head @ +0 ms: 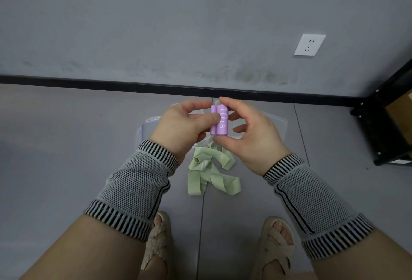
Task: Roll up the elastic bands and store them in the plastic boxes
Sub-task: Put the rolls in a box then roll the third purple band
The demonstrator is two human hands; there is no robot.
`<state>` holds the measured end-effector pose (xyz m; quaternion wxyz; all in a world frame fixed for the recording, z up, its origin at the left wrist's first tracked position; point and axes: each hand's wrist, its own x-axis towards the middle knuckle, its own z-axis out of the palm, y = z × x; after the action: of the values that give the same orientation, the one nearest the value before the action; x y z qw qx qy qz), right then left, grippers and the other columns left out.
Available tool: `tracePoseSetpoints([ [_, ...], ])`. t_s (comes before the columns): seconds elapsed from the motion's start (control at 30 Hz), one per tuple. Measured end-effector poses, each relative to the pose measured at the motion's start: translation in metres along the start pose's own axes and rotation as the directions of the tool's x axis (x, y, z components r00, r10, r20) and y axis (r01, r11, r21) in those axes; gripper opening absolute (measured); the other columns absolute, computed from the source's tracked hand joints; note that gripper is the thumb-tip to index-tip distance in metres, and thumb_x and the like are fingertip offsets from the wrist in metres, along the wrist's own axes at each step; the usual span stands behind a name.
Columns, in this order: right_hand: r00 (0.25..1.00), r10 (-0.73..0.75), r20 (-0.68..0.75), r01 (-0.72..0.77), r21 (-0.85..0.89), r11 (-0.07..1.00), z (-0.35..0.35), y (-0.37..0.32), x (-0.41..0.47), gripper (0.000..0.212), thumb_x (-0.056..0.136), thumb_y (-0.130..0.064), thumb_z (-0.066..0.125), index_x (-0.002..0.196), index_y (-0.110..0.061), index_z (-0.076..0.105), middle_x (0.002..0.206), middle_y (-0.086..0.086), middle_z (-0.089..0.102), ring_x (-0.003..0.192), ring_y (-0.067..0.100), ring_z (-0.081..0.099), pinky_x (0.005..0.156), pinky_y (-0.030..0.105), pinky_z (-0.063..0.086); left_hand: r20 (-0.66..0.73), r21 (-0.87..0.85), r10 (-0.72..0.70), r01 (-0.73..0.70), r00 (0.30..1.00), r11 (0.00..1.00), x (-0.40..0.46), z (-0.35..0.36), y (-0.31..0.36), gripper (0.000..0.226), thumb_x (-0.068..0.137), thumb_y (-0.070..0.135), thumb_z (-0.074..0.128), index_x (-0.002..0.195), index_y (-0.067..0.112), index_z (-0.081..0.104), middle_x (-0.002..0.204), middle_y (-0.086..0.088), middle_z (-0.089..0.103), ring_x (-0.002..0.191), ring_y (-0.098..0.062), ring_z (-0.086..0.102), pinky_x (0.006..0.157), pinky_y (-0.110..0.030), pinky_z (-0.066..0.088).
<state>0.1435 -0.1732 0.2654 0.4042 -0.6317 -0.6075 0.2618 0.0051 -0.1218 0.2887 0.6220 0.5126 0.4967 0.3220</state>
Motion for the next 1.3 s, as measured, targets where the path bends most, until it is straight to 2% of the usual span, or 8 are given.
tracePoseSetpoints([
  [0.17, 1.000, 0.006, -0.012, -0.005, 0.065, 0.998, -0.0027, -0.0039, -0.0002, 0.056, 0.068, -0.022, 0.082, 0.113, -0.038, 0.054, 0.109, -0.018, 0.058, 0.098, -0.001, 0.055, 0.081, 0.020, 0.050, -0.050, 0.010, 0.005, -0.005, 0.999, 1.000, 0.0007, -0.0017, -0.0004, 0.020, 0.084, 0.002, 0.063, 0.099, 0.016, 0.065, 0.059, 0.002, 0.063, 0.051, -0.008, 0.051, 0.060, -0.024, 0.047],
  [0.3, 0.999, 0.014, -0.030, -0.009, 0.160, 0.987, -0.0091, -0.0040, 0.0005, 0.051, 0.066, -0.017, 0.083, 0.107, -0.033, 0.057, 0.106, -0.011, 0.062, 0.097, 0.003, 0.058, 0.082, 0.022, 0.053, -0.088, 0.001, 0.019, -0.019, 0.996, 1.000, 0.0013, -0.0019, 0.0019, 0.020, 0.084, 0.001, 0.063, 0.092, 0.019, 0.064, 0.054, 0.005, 0.063, 0.045, -0.004, 0.050, 0.057, -0.023, 0.046],
  [0.6, 0.999, -0.013, 0.030, 0.009, 0.103, 0.995, -0.0049, -0.0008, 0.0006, 0.052, 0.071, -0.010, 0.078, 0.113, -0.033, 0.058, 0.109, -0.011, 0.057, 0.092, 0.004, 0.059, 0.079, 0.028, 0.055, -0.046, 0.011, 0.027, -0.027, 0.999, 1.000, -0.0003, 0.0028, -0.0006, 0.022, 0.081, 0.008, 0.069, 0.102, 0.011, 0.064, 0.068, -0.002, 0.065, 0.050, -0.003, 0.058, 0.050, -0.016, 0.044],
  [0.7, 0.997, -0.017, 0.079, 0.007, 0.131, 0.991, -0.0035, -0.0016, 0.0000, 0.057, 0.074, -0.006, 0.074, 0.111, -0.044, 0.054, 0.113, -0.006, 0.056, 0.089, 0.008, 0.061, 0.076, 0.026, 0.056, -0.060, 0.011, 0.024, -0.023, 0.998, 1.000, 0.0011, 0.0037, -0.0010, 0.029, 0.078, 0.013, 0.073, 0.105, 0.005, 0.065, 0.077, -0.008, 0.069, 0.060, -0.008, 0.065, 0.045, -0.011, 0.041],
  [0.87, 0.991, 0.083, 0.104, -0.110, 0.285, 0.952, -0.0013, -0.0028, 0.0000, 0.066, 0.080, -0.001, 0.068, 0.130, -0.040, 0.046, 0.110, -0.005, 0.062, 0.087, 0.013, 0.067, 0.077, 0.029, 0.058, -0.075, -0.094, -0.003, -0.004, 0.997, 0.996, -0.0001, 0.0049, 0.0019, 0.027, 0.082, 0.008, 0.067, 0.108, 0.003, 0.065, 0.078, -0.005, 0.070, 0.060, -0.005, 0.065, 0.046, -0.011, 0.040],
  [0.97, 0.977, 0.196, 0.087, -0.214, 0.386, 0.897, -0.0032, -0.0037, 0.0013, 0.049, 0.079, -0.007, 0.071, 0.116, -0.032, 0.051, 0.100, -0.005, 0.070, 0.083, 0.016, 0.070, 0.081, 0.035, 0.057, -0.093, -0.175, -0.036, 0.019, 0.995, 0.984, 0.0001, 0.0019, 0.0030, 0.025, 0.084, 0.008, 0.066, 0.109, 0.009, 0.064, 0.072, 0.001, 0.070, 0.059, -0.004, 0.064, 0.056, -0.017, 0.044],
  [1.1, 0.957, 0.288, 0.028, -0.258, 0.534, 0.805, -0.0031, -0.0012, 0.0043, 0.014, 0.083, -0.005, 0.069, 0.090, -0.016, 0.062, 0.084, 0.006, 0.072, 0.075, 0.018, 0.071, 0.080, 0.039, 0.058, -0.060, -0.216, -0.070, 0.056, 0.996, 0.975, -0.0007, 0.0024, 0.0035, 0.024, 0.085, 0.007, 0.065, 0.108, 0.013, 0.063, 0.084, -0.006, 0.072, 0.070, -0.009, 0.069, 0.057, -0.017, 0.051],
  [1.3, 0.959, 0.276, -0.070, -0.211, 0.476, 0.854, -0.0053, 0.0048, 0.0069, 0.022, 0.083, -0.008, 0.069, 0.086, -0.030, 0.069, 0.087, 0.003, 0.072, 0.077, 0.017, 0.067, 0.078, 0.033, 0.057, -0.057, -0.165, -0.122, 0.111, 0.991, 0.980, 0.0000, 0.0031, 0.0024, 0.012, 0.086, 0.020, 0.065, 0.095, 0.011, 0.066, 0.077, -0.002, 0.071, 0.065, -0.008, 0.067, 0.054, -0.016, 0.049],
])
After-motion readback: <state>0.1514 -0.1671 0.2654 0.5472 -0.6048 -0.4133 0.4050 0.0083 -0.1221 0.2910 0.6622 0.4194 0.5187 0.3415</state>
